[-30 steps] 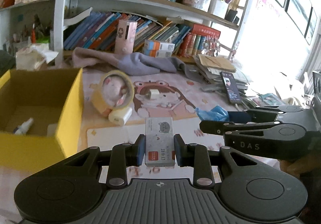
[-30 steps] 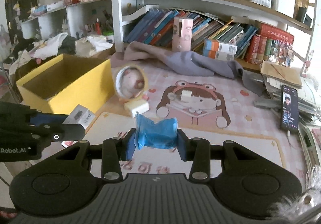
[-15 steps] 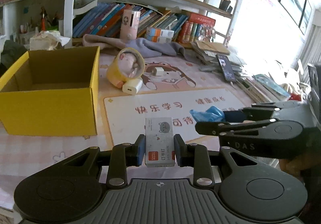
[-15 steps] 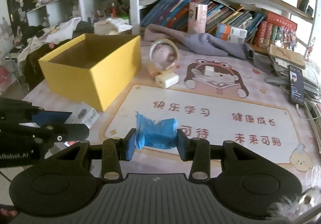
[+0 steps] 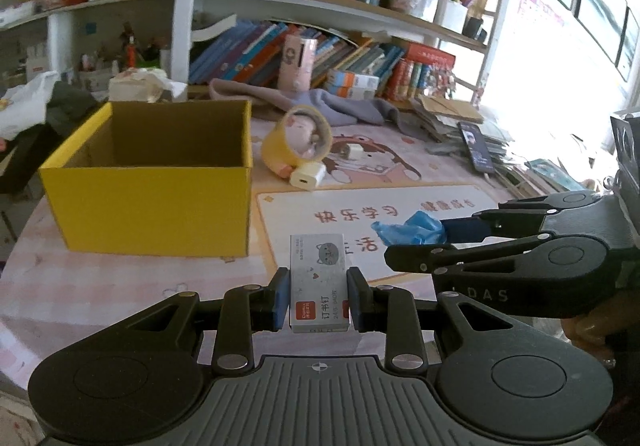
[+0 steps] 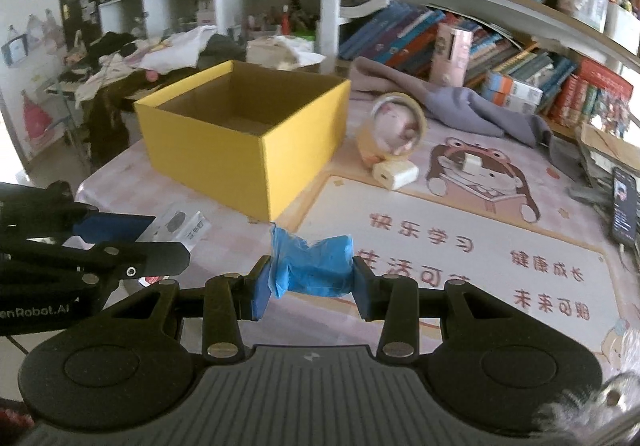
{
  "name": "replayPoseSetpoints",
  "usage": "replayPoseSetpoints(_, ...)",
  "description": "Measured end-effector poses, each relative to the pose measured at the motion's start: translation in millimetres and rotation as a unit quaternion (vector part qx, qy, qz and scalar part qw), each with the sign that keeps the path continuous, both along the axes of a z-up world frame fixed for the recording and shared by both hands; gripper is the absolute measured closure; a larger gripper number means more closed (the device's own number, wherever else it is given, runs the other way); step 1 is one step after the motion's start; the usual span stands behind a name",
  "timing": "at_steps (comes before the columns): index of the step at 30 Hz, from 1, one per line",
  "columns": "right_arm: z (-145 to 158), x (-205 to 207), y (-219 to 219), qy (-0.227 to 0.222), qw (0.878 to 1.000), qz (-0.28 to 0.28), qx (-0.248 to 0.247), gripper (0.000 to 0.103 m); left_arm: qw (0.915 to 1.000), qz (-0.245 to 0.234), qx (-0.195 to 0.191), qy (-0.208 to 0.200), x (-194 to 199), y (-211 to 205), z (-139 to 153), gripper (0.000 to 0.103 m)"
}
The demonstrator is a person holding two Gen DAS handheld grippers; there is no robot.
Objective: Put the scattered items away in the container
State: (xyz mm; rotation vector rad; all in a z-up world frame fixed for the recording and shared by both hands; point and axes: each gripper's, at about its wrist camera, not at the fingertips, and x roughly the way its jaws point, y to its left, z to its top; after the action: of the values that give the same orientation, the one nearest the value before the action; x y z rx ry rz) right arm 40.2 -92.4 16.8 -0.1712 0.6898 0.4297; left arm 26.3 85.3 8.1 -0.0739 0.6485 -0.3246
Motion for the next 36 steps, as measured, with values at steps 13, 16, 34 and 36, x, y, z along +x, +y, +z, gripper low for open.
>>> replayPoseSetpoints(13,1,10,37,-0.002,0.998,0.07,-0.006,0.065,0.9986,0.053,-0.005,0.007,2,27,-1,0.075)
replayPoseSetpoints(16,3,18,43,-0.012,0.997,0.081,-0.006,0.065,0.998,0.064,-0.001,-0.004,5,32,2,0.075)
replayPoseSetpoints(34,45,105,68,-0.107,0.987,0.123,0.001,0.065,0.9912,0.097,0.013,-0.089,90,58,44,0.075)
replayPoseSetpoints(36,48,119,73,-0.116,0.985,0.128,0.002,0.065,0.9906,0.099,0.016,-0.093,102,60,46,0.075)
